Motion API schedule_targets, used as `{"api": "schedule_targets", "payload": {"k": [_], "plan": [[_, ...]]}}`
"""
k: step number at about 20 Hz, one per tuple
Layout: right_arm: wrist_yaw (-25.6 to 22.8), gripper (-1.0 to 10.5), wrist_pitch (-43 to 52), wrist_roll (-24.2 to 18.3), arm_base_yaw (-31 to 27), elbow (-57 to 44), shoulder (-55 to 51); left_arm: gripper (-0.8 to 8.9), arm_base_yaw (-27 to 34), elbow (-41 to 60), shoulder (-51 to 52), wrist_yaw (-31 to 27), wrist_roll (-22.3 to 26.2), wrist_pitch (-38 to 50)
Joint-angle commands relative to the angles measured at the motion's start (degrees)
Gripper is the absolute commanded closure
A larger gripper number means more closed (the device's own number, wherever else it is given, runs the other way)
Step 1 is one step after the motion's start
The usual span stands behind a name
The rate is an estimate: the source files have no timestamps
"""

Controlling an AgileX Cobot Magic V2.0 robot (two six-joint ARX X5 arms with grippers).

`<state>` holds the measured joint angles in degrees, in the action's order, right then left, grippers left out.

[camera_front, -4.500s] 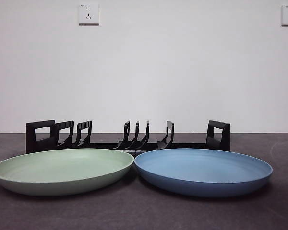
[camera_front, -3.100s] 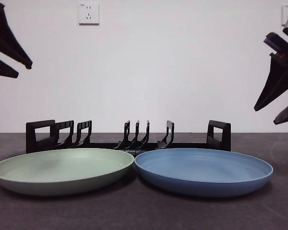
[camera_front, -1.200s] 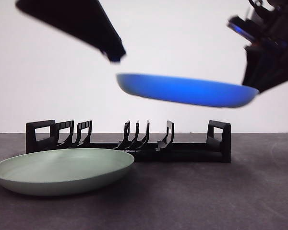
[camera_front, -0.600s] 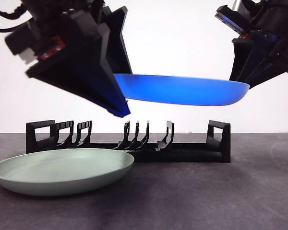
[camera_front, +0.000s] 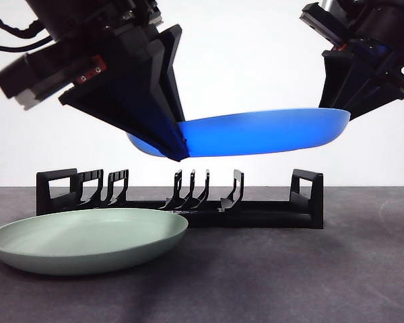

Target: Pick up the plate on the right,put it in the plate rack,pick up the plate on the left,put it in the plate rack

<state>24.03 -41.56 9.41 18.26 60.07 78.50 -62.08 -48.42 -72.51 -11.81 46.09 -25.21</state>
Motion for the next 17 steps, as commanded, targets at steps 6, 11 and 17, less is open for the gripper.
{"api": "schedule_targets", "payload": {"k": [6, 11, 17], "plan": [[-0.2, 6.0, 2.69, -1.7, -1.18, 3.93, -2.4, 8.23, 0.74, -0.07, 0.15, -1.64, -9.55, 6.16], [-7.04, 6.0, 16.17, 1.53, -2.58, 3.93, -10.32, 8.23, 6.14, -2.16, 0.2, -1.2, -26.64, 11.1], [-14.08, 6.0, 19.93, 1.4, -2.56, 3.91, -14.82, 8.23, 22.1, -7.65, 0.83, 17.42, -37.22, 12.35]]}}
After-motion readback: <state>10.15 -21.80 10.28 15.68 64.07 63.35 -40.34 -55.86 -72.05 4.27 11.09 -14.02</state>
